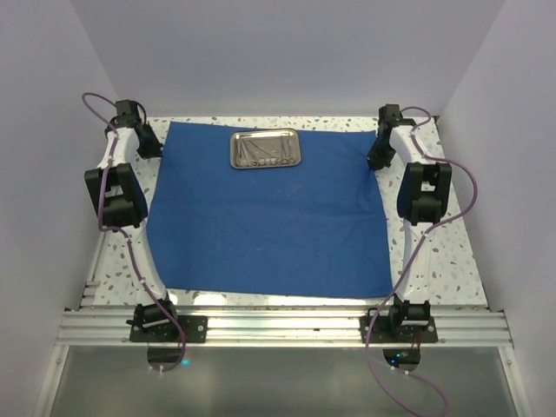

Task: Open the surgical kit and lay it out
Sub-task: Adjust the surgical kit at the center of the board, then move the container from the surgical kit.

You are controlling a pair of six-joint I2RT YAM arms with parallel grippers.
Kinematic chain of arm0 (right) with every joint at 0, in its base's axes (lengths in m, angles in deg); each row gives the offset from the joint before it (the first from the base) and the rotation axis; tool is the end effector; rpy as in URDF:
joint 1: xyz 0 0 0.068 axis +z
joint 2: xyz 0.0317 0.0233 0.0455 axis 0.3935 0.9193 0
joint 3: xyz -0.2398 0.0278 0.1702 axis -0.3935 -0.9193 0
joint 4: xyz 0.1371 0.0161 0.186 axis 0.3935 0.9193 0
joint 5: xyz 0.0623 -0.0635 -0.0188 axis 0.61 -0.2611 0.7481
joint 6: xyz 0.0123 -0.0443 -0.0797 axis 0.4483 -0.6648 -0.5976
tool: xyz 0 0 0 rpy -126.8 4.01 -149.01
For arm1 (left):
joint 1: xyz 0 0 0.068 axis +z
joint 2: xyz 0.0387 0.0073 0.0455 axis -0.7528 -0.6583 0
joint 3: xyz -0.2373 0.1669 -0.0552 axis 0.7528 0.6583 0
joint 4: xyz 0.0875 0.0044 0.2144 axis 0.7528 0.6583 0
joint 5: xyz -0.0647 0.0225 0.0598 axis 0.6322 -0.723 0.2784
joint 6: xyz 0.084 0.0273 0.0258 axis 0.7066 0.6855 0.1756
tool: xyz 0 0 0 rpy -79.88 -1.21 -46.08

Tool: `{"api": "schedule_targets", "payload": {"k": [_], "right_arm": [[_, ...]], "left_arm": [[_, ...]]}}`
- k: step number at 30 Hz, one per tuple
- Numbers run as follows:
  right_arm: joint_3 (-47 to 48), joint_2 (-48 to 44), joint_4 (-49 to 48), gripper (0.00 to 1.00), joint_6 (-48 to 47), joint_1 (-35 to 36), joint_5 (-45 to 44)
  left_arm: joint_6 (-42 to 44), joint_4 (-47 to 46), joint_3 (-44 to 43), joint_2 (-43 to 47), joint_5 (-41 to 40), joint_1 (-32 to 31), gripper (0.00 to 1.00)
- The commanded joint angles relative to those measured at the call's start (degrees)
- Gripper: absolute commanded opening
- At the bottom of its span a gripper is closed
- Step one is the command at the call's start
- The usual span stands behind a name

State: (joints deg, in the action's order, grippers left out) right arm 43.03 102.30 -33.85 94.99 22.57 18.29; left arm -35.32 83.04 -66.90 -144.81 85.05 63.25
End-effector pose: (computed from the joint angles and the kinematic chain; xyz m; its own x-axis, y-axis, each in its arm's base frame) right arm 0.5174 -0.0162 0.1520 -0.7566 0.5199 -0.3965 0.5277 0.8436 0.0992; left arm 0.5149 0.1241 0.1852 -0.6763 -0.5274 -0.5142 -0.4538 0.8482 -0.2731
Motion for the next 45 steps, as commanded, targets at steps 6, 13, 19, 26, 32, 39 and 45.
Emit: {"api": "schedule_targets", "payload": {"k": [6,13,19,26,32,39,45], "right_arm": [[0.6,-6.35,-0.43,0.95,-2.0,-0.81,-5.52],[5.44,-10.48,-0.95,0.93,-0.25,5.94,-1.49],[8.59,-7.51,-5.0,0.8,3.62,15.53,4.58],[20.2,4.97,-2.72,0.58,5.38,18.35,8.44],[22.14,9.03,-3.86,0.55,5.47,18.44,7.57],[23.37,11.75,-3.95,0.51,3.8,18.44,7.22],[22.76,11.05,-4.3,0.5,2.75,18.71,7.13]], "left_arm": [[-0.71,-3.79,0.2,10.04,-5.4,-2.28,1.0],[-2.2,-5.29,-0.49,12.97,-3.75,-7.29,0.92],[-5.8,-6.6,-0.75,7.7,1.88,-13.53,0.78],[-7.65,-5.12,-7.6,0.06,3.47,-19.77,0.6],[-8.97,-3.71,-11.48,-4.87,2.94,-21.18,0.53],[-9.06,-3.44,-11.3,-6.01,2.06,-21.27,0.5],[-8.45,-4.23,-8.06,-4.26,0.75,-21.53,0.49]]}}
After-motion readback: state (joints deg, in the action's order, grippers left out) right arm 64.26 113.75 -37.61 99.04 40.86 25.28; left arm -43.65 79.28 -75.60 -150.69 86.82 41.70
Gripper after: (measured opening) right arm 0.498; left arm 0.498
